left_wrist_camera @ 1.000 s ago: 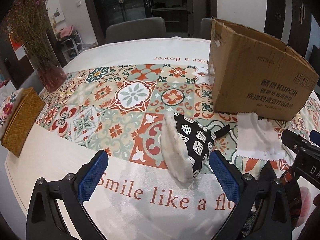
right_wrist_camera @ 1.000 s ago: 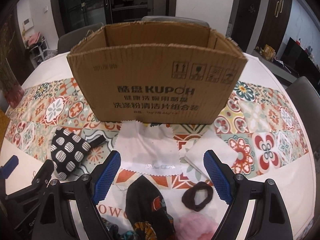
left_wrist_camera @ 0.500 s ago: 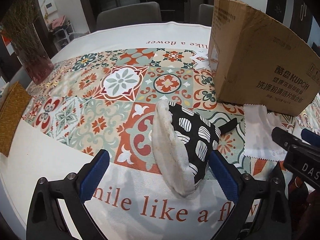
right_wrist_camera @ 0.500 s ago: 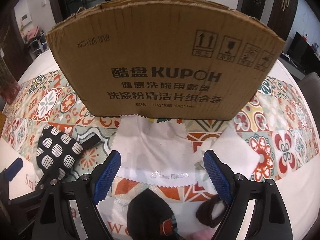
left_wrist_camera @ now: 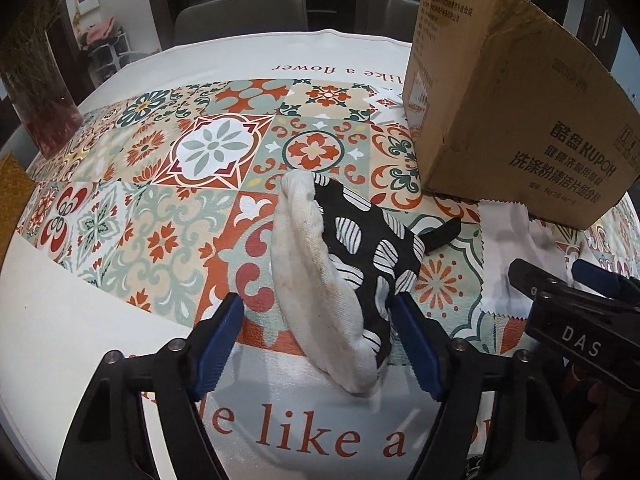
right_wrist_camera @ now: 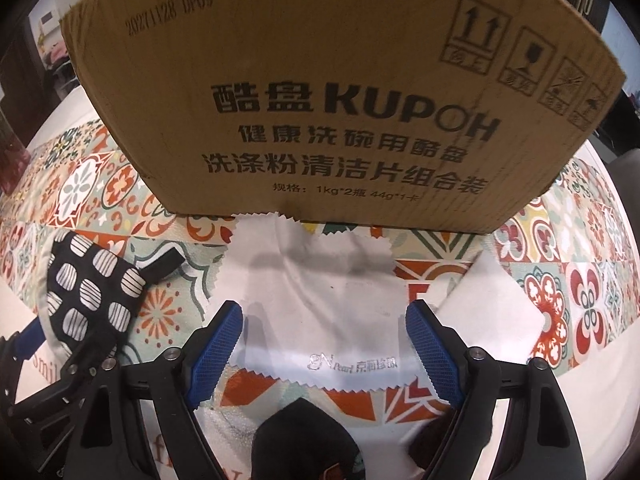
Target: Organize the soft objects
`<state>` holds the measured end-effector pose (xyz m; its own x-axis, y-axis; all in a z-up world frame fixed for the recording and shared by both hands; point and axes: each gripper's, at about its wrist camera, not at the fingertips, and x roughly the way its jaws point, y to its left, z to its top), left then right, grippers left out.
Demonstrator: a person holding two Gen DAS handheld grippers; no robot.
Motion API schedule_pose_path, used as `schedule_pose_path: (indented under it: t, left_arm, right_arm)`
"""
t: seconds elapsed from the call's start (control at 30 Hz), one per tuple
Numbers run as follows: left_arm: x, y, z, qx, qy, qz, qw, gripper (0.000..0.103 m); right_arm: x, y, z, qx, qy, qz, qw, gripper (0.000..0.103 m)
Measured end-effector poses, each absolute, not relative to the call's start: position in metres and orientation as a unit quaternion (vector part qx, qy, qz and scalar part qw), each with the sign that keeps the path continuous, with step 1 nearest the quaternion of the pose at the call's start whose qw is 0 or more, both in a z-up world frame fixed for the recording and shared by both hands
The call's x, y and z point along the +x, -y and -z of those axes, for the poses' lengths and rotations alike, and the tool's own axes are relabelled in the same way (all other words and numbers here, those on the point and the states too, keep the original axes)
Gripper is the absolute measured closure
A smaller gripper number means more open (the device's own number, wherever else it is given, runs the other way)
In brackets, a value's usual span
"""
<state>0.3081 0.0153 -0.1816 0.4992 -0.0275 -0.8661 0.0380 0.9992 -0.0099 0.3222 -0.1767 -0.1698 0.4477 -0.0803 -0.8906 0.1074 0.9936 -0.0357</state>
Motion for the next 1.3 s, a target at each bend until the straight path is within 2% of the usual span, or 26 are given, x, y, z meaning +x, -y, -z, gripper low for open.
schedule_pose_path:
  t: [0.07, 0.13, 0.2, 0.27, 0.3, 0.37, 0.47, 0.7, 1.3]
  left_arm:
    - [0.308, -0.015, 0.182, 0.006, -0.496, 0.020, 0.868, 0.038]
    - [0.308, -0.013, 0.181, 0.008, -0.494, 0.023, 0.869, 0.043]
    - [0.308, -0.011, 0.180, 0.012, -0.493, 0.025, 0.869, 0.053]
    - [0.308, -0.010, 0.179, 0.015, -0.493, 0.023, 0.869, 0.059]
    - [0.308, -0.010, 0.178, 0.015, -0.493, 0.022, 0.870, 0.063]
    - [0.308, -0.011, 0.177, 0.013, -0.491, 0.015, 0.871, 0.067]
    - [0.308, -0.013, 0.176, 0.012, -0.490, 0.013, 0.871, 0.074]
    - [0.302, -0.018, 0.169, 0.000, -0.497, 0.014, 0.867, 0.083]
    - [0.262, -0.018, 0.105, -0.016, -0.446, 0.021, 0.895, 0.085]
  right_arm:
    - [0.323, 0.176, 0.173, 0.014, -0.524, 0.053, 0.850, 0.034]
    - [0.324, 0.177, 0.175, 0.017, -0.525, 0.051, 0.849, 0.044]
    - [0.326, 0.171, 0.181, 0.019, -0.525, 0.047, 0.850, 0.052]
    - [0.326, 0.168, 0.182, 0.019, -0.522, 0.042, 0.852, 0.068]
    - [0.326, 0.167, 0.184, 0.020, -0.521, 0.039, 0.853, 0.072]
    - [0.327, 0.162, 0.186, 0.019, -0.519, 0.037, 0.854, 0.090]
    - [0.324, 0.155, 0.185, 0.017, -0.518, 0.035, 0.854, 0.095]
    - [0.317, 0.150, 0.178, 0.026, -0.509, 0.034, 0.860, 0.097]
    - [0.271, 0.157, 0.100, 0.035, -0.455, 0.024, 0.889, 0.097]
